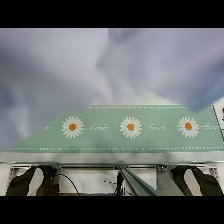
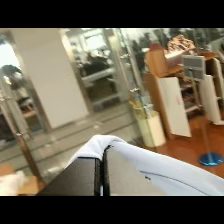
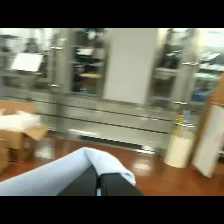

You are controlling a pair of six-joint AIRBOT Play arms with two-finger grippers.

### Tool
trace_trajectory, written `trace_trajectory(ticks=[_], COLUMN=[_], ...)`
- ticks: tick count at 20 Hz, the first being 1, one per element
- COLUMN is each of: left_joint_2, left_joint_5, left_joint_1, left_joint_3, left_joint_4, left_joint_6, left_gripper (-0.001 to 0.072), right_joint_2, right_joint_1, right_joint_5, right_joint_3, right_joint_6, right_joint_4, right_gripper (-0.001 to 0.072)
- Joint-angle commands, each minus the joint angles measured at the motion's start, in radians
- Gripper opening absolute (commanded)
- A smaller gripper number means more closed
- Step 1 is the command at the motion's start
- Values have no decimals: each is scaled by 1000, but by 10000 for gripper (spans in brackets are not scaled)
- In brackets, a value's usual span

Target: Fold the shirts.

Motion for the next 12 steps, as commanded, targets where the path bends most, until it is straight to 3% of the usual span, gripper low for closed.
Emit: trace_trajectory(ticks=[1, 4, 7, 10, 12], left_joint_2=[102, 110, 82, 16, -15], left_joint_5=[-80, -211, -431, -590, -610], left_joint_1=[1, 1, 1, 1, 1], left_joint_3=[30, 30, 27, -38, -143], left_joint_4=[201, 225, 217, 119, 94], left_joint_6=[-189, -206, -227, -224, -210], left_gripper=[18, 17, 17, 17, 17], right_joint_2=[71, 80, 65, 39, 4], right_joint_1=[0, 0, 7, 55, 86], right_joint_5=[160, 340, 635, 648, 649], right_joint_3=[44, 44, 39, 4, -56], right_joint_6=[73, 100, 139, 147, 147], right_joint_4=[-165, -177, -250, -253, -256], right_gripper=[19, 20, 19, 19, 19])
